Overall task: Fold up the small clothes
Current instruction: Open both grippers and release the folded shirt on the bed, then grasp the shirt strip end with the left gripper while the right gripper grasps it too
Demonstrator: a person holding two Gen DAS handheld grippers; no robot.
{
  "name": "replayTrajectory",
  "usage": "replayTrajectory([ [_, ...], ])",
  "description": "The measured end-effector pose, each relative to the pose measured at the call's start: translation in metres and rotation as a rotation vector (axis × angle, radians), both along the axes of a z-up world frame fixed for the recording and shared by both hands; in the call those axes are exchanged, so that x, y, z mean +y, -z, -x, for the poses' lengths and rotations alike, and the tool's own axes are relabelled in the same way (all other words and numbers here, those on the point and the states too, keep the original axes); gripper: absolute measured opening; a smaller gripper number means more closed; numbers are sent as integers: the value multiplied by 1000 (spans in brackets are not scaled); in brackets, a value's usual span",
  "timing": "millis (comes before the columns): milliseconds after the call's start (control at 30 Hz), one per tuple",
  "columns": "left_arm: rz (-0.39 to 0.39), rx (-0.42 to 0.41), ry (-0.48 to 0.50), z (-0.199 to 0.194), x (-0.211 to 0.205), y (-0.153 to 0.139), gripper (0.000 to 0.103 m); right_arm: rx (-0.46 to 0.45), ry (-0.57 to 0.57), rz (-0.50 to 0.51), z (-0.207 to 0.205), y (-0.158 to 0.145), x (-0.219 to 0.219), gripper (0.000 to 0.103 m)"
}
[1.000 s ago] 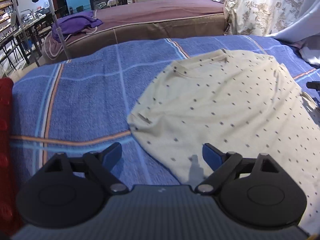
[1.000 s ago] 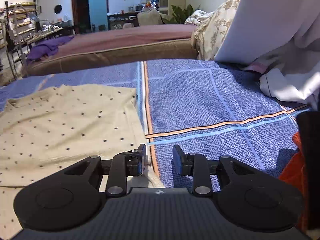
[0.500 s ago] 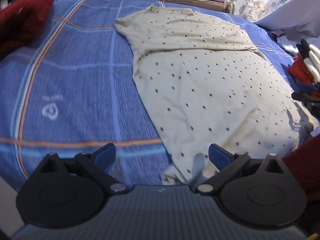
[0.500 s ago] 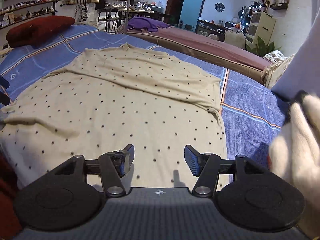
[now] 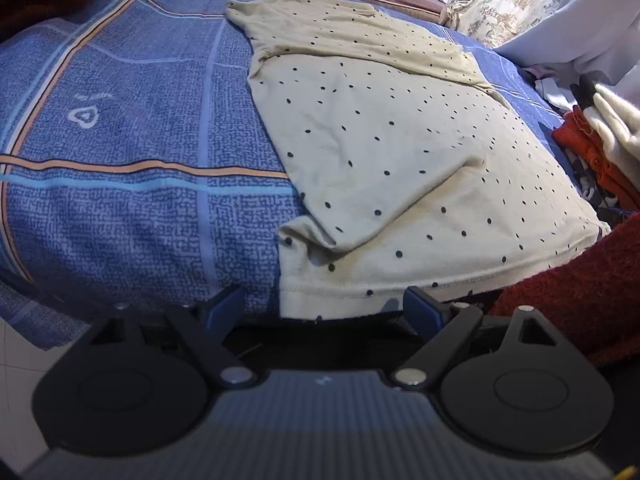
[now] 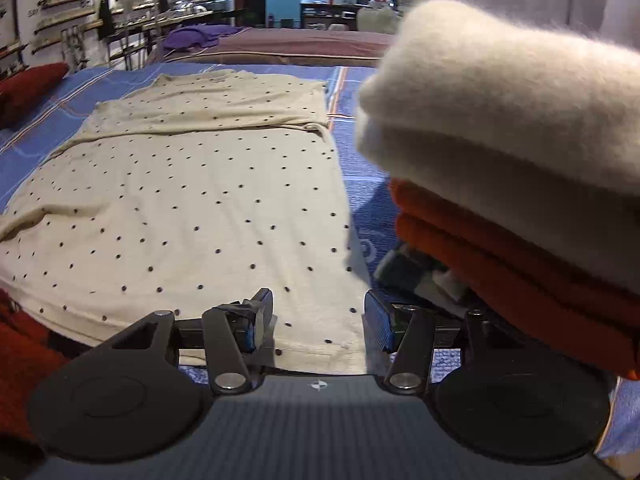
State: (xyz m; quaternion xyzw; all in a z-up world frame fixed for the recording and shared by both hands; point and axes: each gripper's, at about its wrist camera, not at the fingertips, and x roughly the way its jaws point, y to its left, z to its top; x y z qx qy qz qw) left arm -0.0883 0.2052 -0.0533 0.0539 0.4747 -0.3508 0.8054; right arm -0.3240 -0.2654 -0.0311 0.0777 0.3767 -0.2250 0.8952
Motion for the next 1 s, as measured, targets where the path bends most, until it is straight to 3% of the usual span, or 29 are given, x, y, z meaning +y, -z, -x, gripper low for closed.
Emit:
replayTrajectory([
  [100, 28, 6, -38, 0, 2, 1, 80, 9, 57, -59, 6, 4, -13, 87],
  [167, 25, -1, -52, 1, 2, 0, 63, 15, 97, -98, 11, 8, -20, 87],
  [233, 15, -7, -42, 1, 2, 1, 54, 26, 131, -155, 16, 14, -29, 87],
  [300, 42, 23, -27, 0, 6, 1, 23, 27, 141, -227, 17, 20, -35, 91],
  [367, 55, 76, -13, -1, 6, 4, 6, 36, 122, -226, 15, 19, -32, 90],
  [433, 27, 75, 15, 4, -2, 6, 6, 43, 69, -248, 12, 19, -27, 80],
  [567, 59, 71, 7, 8, -7, 6, 6, 37, 50, -296, 12, 20, -29, 14],
  [800, 82, 56, -1, 10, 3, -13, 4, 9, 66, -363, 16, 8, -36, 11],
  [1000, 196, -14, -23, -16, 4, -59, 4, -91, -55, -360, -16, -30, -25, 10],
])
